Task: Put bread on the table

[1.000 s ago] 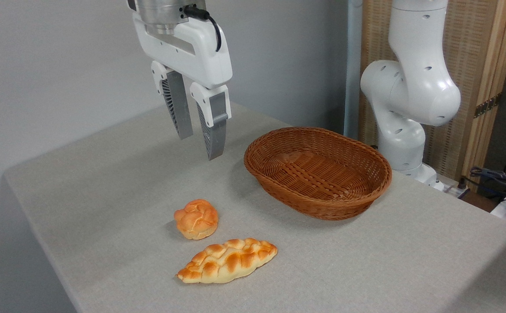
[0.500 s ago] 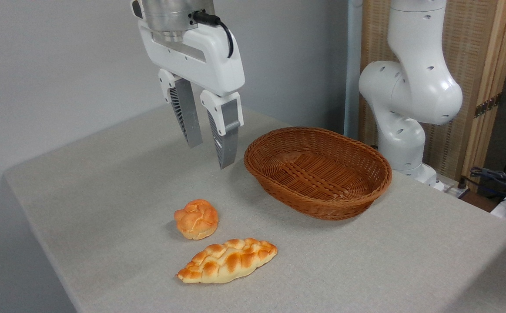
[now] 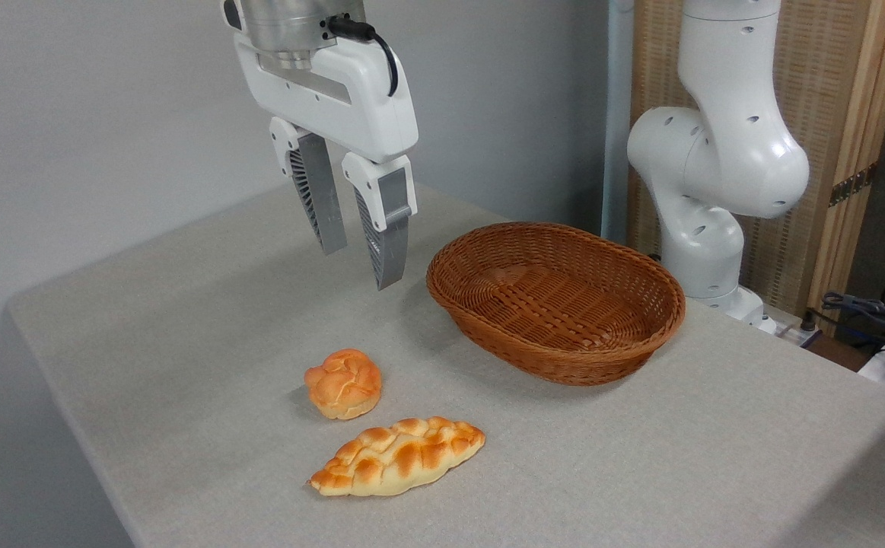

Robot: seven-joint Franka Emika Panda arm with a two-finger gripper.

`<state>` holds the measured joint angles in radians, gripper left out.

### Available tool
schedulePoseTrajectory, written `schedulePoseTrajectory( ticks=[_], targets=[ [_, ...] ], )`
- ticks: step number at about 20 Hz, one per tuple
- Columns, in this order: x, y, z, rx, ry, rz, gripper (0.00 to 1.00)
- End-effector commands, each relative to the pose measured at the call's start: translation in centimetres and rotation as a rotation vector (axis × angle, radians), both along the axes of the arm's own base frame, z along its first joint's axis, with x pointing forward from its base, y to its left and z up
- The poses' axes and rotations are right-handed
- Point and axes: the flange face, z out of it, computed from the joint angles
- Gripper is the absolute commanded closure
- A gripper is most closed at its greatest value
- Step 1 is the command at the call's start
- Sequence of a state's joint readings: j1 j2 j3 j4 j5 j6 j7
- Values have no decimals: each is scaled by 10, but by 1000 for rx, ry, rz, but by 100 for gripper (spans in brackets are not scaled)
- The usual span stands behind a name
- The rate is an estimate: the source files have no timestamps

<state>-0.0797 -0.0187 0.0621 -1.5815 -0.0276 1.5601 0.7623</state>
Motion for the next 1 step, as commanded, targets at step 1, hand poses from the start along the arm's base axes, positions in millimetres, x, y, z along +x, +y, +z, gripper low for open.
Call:
schedulePoseTrajectory(
  ticks=[1],
  targets=[
    [2,1,5,2,0,3,0]
  ],
)
